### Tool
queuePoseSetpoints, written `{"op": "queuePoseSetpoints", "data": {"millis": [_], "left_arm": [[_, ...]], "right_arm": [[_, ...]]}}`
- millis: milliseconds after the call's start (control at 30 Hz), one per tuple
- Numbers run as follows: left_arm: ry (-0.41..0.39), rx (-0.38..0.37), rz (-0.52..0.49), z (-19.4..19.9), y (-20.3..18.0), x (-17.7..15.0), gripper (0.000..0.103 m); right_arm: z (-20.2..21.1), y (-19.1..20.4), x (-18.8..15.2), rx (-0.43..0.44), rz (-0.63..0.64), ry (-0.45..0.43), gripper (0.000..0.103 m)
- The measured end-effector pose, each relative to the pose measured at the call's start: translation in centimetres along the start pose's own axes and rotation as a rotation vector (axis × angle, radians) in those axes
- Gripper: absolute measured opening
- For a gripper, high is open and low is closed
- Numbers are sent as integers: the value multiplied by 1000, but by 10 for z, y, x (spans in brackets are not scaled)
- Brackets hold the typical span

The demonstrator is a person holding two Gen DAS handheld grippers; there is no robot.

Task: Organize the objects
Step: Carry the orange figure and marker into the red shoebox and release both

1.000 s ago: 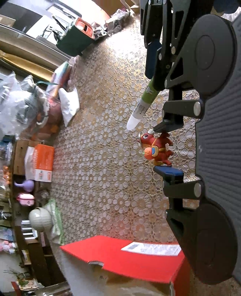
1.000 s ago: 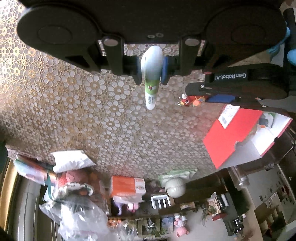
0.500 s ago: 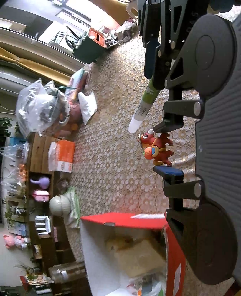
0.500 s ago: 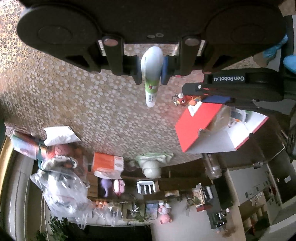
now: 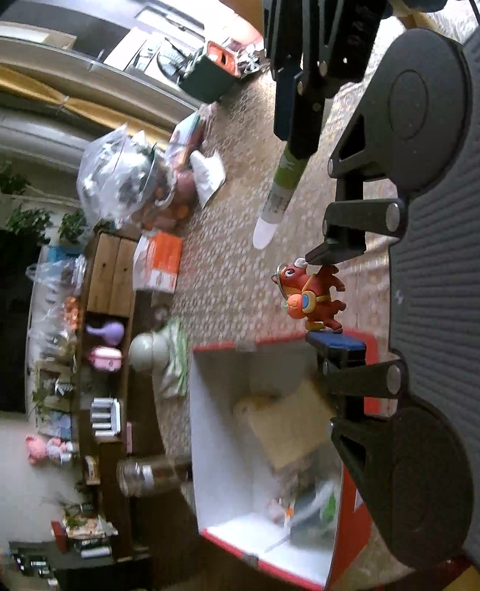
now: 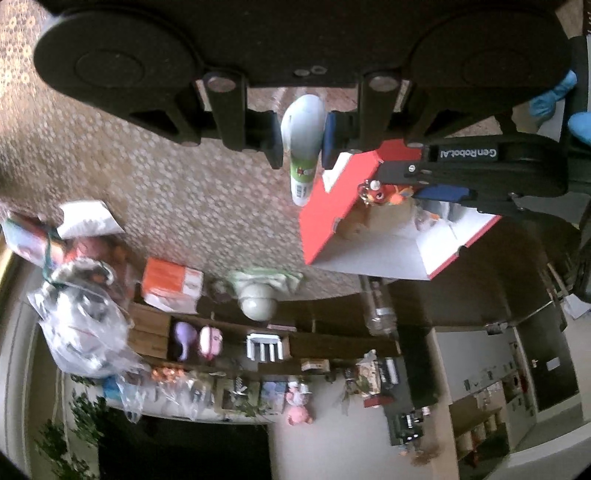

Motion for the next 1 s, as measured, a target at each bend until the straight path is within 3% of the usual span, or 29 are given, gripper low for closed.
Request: {"op": "queuePoseSetpoints", "data": {"millis": [500,1000], "left_arm": [[-39,151,66,42,111,11,37],[24,243,94,10,190,9,37]], "right_arm": [[-45,77,29,38,132,-10,21],[-120,105,34,-11,175,63,21]]}}
Point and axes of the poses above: each gripper's, at about its wrist camera, not at the fingertips, and z roughly against the way its jaws point, y to its left, x to its top, the point moved 9 cm from there along -z, roughly the way its jaws point, and after that the axes turned 7 degrees about -x, right-handed, at the moved point
